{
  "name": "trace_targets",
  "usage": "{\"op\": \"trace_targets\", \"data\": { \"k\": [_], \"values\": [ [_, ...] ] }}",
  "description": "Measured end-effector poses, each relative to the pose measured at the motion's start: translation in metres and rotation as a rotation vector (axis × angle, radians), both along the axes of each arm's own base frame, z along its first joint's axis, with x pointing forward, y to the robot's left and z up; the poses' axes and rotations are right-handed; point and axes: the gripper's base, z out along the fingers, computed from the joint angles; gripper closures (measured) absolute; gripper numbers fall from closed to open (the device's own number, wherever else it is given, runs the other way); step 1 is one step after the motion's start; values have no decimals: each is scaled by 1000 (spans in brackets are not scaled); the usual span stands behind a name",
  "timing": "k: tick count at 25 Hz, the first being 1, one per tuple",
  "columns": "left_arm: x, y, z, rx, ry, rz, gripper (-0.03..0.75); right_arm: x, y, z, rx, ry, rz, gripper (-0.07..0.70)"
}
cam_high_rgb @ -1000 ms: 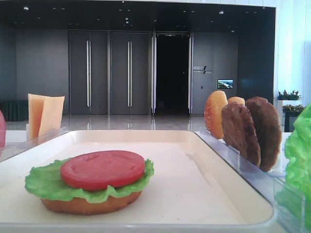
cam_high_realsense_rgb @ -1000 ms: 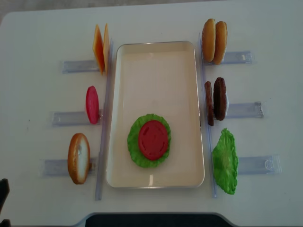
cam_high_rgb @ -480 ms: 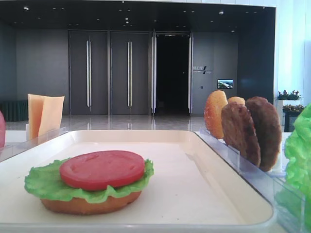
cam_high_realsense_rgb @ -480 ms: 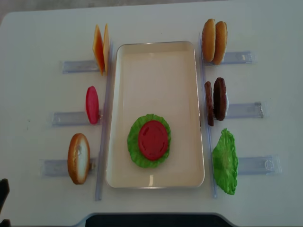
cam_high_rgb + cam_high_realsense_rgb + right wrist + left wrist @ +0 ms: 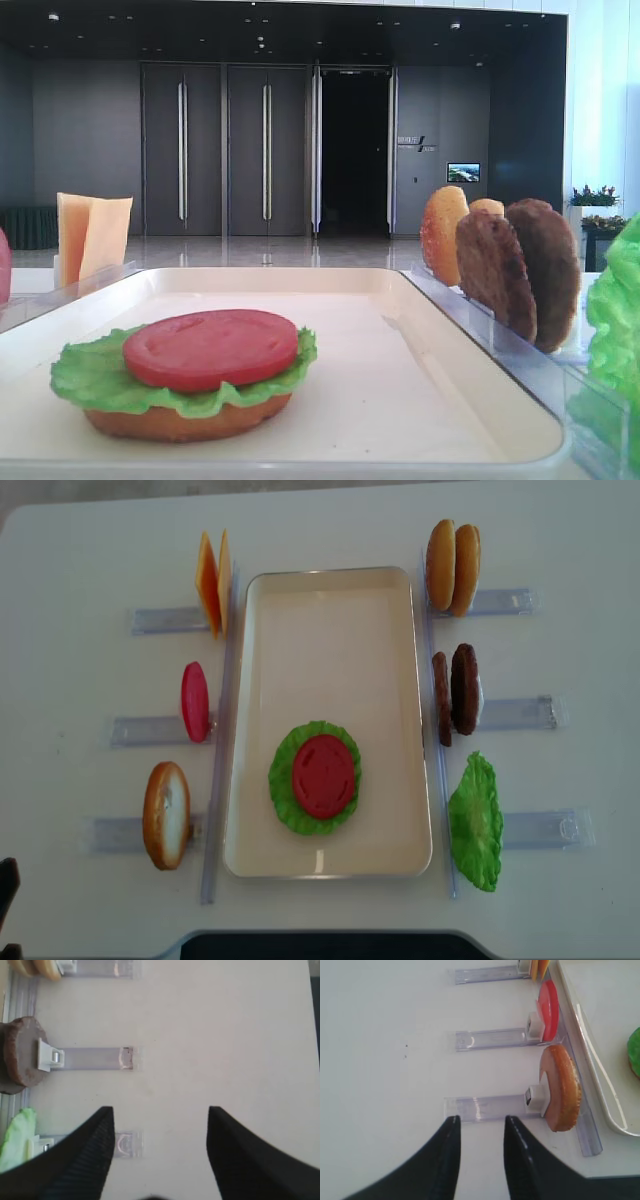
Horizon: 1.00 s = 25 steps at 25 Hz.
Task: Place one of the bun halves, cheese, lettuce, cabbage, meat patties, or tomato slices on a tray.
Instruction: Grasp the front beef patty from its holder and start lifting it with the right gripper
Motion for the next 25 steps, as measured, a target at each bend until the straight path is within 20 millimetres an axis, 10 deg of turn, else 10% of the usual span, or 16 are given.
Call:
{"op": "trace_targets", "data": {
  "k": [8, 25],
  "values": [
    [0, 0, 0, 0, 1, 0, 486, 48, 4, -10, -3, 92, 3, 213],
    [0, 0, 0, 0, 1, 0, 487, 47, 19, -8, -3, 90, 77, 213]
  ]
}}
